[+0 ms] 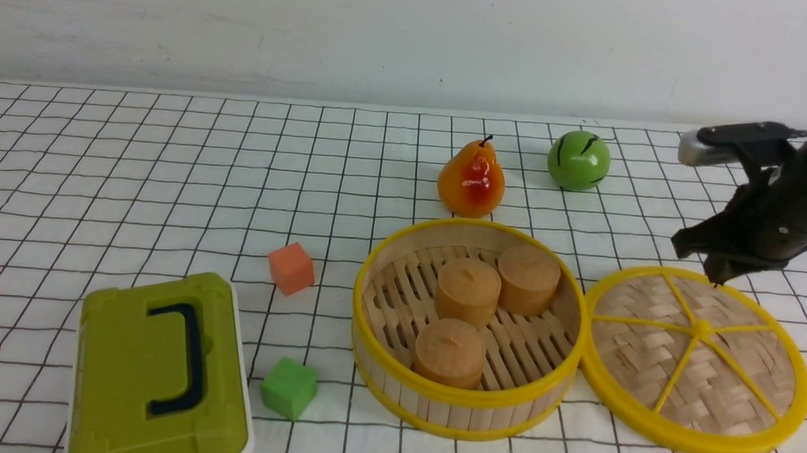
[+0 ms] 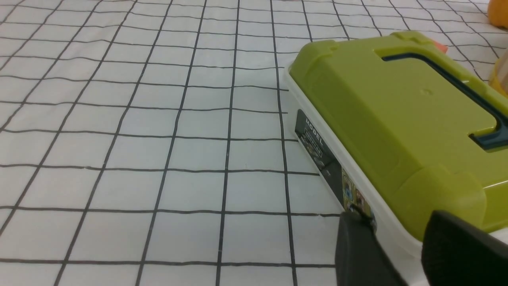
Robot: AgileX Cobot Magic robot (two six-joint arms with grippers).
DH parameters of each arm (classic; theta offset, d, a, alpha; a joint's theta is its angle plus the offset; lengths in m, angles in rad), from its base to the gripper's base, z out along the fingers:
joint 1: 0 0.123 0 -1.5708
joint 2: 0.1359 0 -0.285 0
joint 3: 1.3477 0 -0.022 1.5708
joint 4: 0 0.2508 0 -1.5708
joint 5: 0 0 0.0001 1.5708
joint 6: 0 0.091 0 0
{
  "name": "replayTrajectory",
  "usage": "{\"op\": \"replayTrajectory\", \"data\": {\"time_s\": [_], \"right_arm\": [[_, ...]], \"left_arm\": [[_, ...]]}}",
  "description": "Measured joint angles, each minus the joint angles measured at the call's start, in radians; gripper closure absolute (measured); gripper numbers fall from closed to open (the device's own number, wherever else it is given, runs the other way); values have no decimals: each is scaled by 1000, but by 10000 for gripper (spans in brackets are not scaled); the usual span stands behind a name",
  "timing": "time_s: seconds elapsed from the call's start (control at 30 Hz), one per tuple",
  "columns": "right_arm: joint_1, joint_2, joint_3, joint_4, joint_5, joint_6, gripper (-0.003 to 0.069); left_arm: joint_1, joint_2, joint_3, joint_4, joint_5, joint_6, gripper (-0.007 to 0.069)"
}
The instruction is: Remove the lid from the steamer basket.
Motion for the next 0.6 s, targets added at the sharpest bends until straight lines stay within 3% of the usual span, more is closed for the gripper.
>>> {"op": "replayTrajectory", "data": {"time_s": [0.27,0.6], "right_arm": [[0,-310,87,84,-25,-40,659],[0,-853,449,233,-206,-127,657]], "left_arm": [[0,0,0,0,0,0,384],[0,0,0,0,0,0,384]]}}
